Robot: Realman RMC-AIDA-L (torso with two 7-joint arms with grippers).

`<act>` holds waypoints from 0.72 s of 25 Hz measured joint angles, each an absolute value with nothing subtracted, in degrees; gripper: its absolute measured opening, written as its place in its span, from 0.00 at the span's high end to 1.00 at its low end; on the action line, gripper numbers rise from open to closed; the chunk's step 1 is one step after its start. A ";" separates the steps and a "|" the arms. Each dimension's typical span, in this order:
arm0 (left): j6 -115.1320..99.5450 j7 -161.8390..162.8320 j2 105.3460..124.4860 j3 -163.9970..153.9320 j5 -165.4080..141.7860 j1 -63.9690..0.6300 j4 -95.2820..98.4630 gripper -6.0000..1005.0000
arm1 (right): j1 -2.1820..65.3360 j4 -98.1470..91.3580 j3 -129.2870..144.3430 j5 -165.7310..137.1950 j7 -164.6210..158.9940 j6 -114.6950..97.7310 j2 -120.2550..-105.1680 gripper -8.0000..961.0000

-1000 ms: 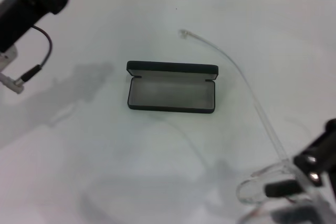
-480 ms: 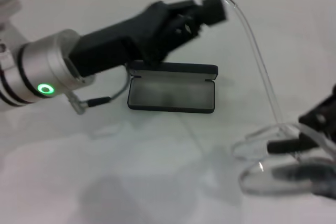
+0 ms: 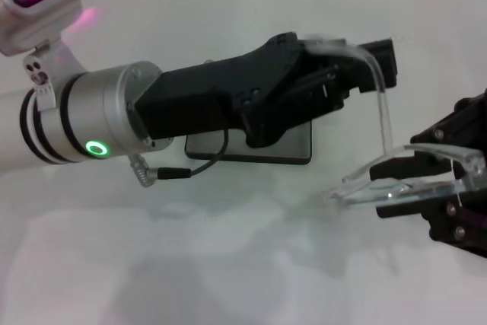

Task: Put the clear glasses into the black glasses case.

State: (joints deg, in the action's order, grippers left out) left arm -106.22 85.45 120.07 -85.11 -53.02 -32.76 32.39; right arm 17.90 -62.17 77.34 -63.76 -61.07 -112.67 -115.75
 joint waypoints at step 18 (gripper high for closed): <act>-107.93 83.59 120.07 -87.51 -52.94 -32.98 32.43 0.90 | 17.87 -60.12 76.73 -63.57 -60.48 -111.78 -115.84 0.87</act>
